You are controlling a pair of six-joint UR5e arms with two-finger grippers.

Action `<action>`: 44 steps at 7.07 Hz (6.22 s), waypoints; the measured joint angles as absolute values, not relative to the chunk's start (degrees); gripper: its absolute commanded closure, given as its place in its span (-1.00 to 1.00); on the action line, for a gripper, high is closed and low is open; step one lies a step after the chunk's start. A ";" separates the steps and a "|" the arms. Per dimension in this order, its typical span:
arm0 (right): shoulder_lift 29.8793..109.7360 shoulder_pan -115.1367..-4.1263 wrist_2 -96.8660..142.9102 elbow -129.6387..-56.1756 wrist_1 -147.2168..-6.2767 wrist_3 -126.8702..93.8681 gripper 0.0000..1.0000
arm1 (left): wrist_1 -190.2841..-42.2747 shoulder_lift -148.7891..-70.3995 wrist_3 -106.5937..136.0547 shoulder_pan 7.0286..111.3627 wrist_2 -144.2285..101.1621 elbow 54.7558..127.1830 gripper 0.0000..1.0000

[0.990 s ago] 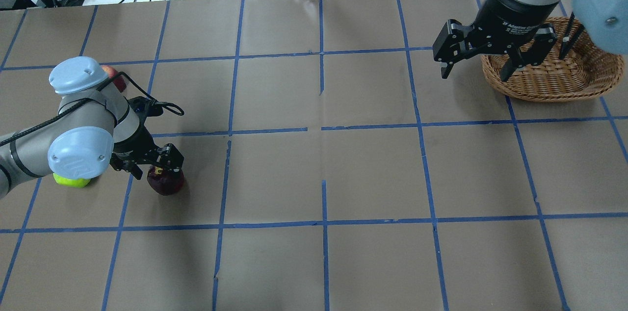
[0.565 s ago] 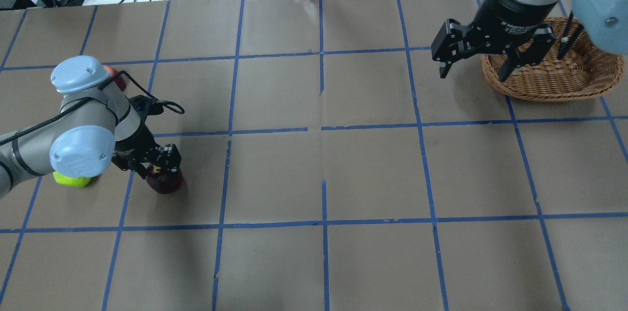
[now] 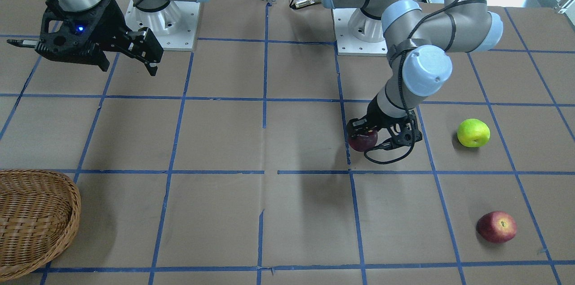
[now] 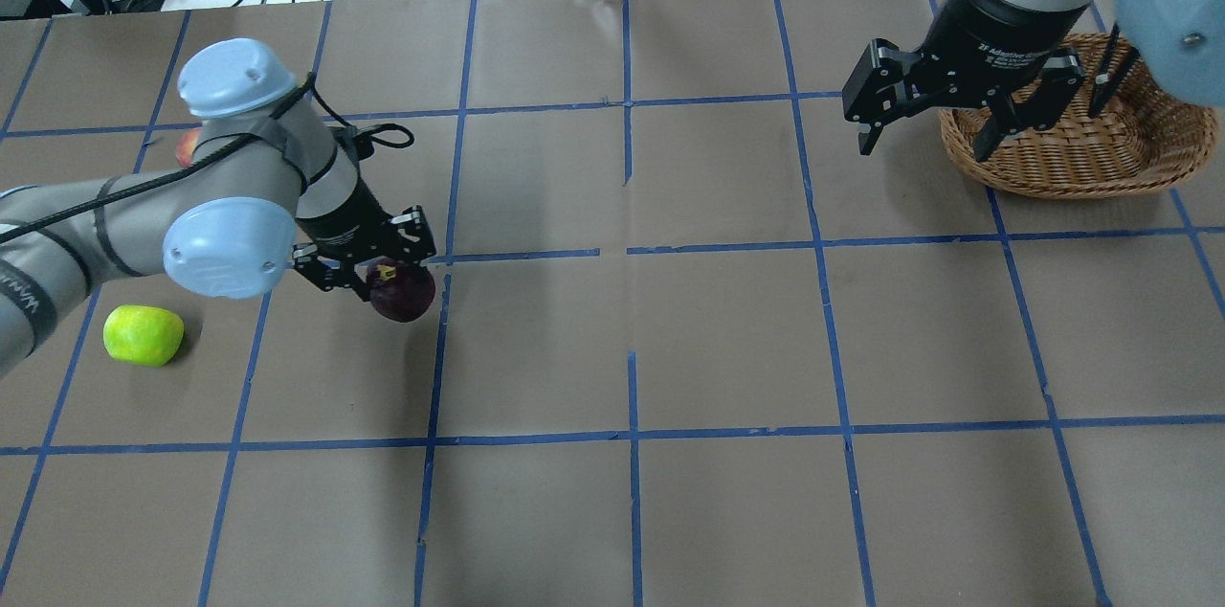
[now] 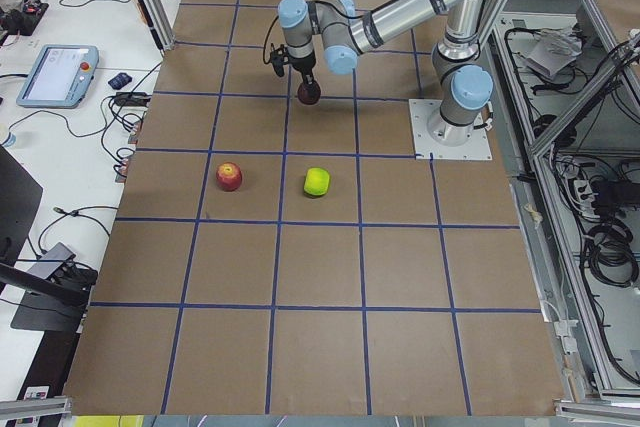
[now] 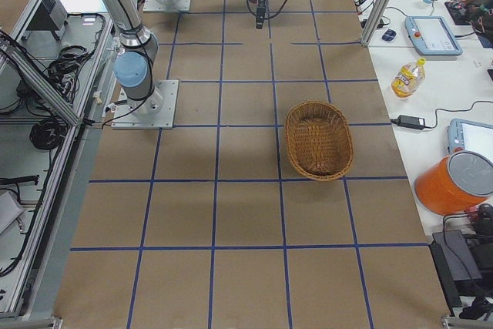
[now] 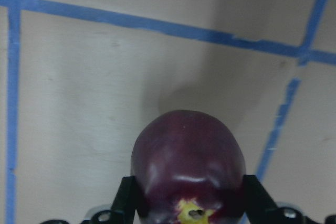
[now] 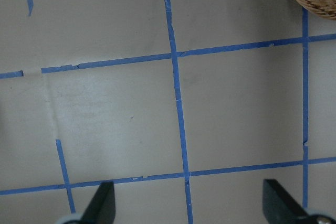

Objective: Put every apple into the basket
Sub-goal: 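Carry the dark purple apple to the table center and release it, then move the left gripper to the green apple while the right gripper reaches the purple apple, then grasp the purple apple with the right gripper while the left grasps the green apple, then carry the purple apple to the basket while the left carries green apple to center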

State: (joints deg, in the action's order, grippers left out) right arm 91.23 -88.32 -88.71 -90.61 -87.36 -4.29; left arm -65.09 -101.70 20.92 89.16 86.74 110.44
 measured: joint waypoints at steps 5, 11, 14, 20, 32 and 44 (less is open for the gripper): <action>91.11 -88.16 -88.95 -91.00 -86.98 -4.31 -1.00 | -57.03 -117.28 55.08 107.98 84.80 94.80 0.67; 90.88 -87.85 -88.95 -92.13 -88.41 -4.79 -1.00 | -64.31 -114.96 44.02 104.73 83.07 91.73 -1.00; 87.35 -88.73 -88.10 -92.59 -91.48 -7.50 -1.00 | -80.09 -106.76 11.72 90.40 87.98 91.38 -1.00; 75.45 -102.84 -87.99 -92.07 -107.24 -31.63 -1.00 | -73.10 -102.17 -45.42 55.89 101.15 104.98 -1.00; 59.61 -110.82 -84.21 -91.77 -123.45 -42.20 -1.00 | -60.75 -105.26 -38.45 59.73 98.81 110.57 0.31; 68.60 -82.34 -87.31 -77.02 -89.15 -19.11 1.00 | -52.19 -111.58 42.77 103.24 83.13 104.92 0.04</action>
State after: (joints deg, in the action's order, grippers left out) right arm 68.60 -82.34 -87.31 -77.02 -89.15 -19.11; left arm -52.19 -111.58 42.77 103.24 83.13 104.92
